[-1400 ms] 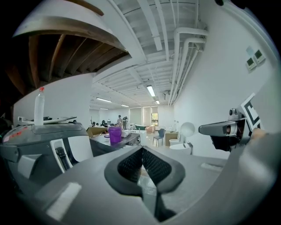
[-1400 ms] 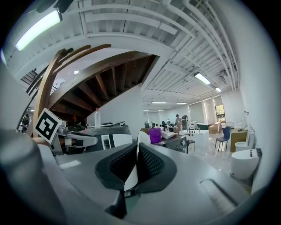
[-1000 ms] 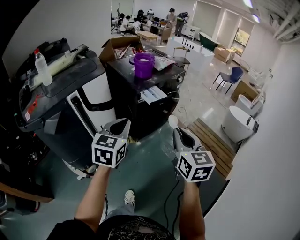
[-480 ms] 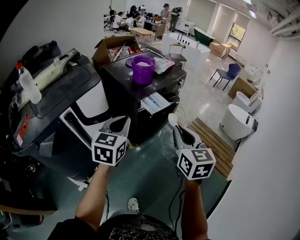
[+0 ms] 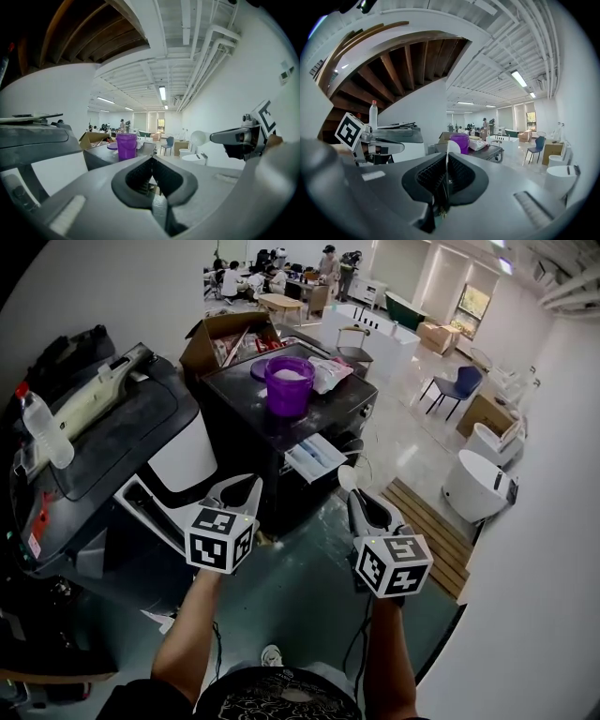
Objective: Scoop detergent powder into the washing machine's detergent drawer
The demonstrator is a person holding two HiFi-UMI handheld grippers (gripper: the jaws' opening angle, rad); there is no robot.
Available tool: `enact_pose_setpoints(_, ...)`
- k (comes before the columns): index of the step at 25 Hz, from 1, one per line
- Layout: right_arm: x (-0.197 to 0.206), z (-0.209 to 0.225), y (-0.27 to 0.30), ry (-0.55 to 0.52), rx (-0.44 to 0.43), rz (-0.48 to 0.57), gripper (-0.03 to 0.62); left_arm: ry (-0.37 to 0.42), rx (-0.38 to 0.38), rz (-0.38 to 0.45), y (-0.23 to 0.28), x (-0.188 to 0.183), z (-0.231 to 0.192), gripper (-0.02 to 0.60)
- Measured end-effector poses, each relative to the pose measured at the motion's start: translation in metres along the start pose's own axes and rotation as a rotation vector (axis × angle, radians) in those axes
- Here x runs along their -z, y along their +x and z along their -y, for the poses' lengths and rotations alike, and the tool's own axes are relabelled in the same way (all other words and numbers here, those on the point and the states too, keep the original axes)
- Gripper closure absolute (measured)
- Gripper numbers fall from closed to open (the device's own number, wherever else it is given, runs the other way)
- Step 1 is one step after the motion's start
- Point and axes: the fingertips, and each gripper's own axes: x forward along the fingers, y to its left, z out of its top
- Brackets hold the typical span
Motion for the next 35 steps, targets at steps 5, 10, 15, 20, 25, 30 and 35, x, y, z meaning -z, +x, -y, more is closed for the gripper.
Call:
enact_pose_setpoints(5, -0.003, 0.008, 0.013, 0.000, 0.005, 0.009, 0.556, 0.002, 0.006, 0.000, 0.017, -0.003, -0.006, 0.581)
enact_pose_setpoints(10, -0.005, 0.022, 0.027, 0.002, 0.013, 0.020, 0.556, 0.011, 0.016, 0.003, 0.038, -0.006, -0.009, 0.581)
enact_pose_setpoints(15, -0.005, 0.043, 0.050, -0.001, -0.011, 0.026, 0.556, 0.020, 0.003, 0.002, 0.067, -0.011, -0.009, 0.581)
enact_pose_setpoints(20, -0.010, 0.077, 0.086, -0.009, -0.074, 0.034, 0.556, 0.015, -0.054, 0.006, 0.107, -0.018, -0.013, 0.581)
enact_pose_setpoints(25, -0.018, 0.119, 0.124, -0.036, -0.150, 0.015, 0.556, -0.014, -0.120, 0.004, 0.158, -0.030, -0.013, 0.581)
enact_pose_setpoints(30, -0.029, 0.155, 0.157, -0.049, -0.227, -0.004, 0.556, -0.023, -0.175, -0.006, 0.201, -0.048, -0.008, 0.581)
enact_pose_setpoints(35, -0.031, 0.186, 0.185, -0.039, -0.277, -0.012, 0.556, -0.027, -0.227, -0.027, 0.230, -0.050, -0.008, 0.581)
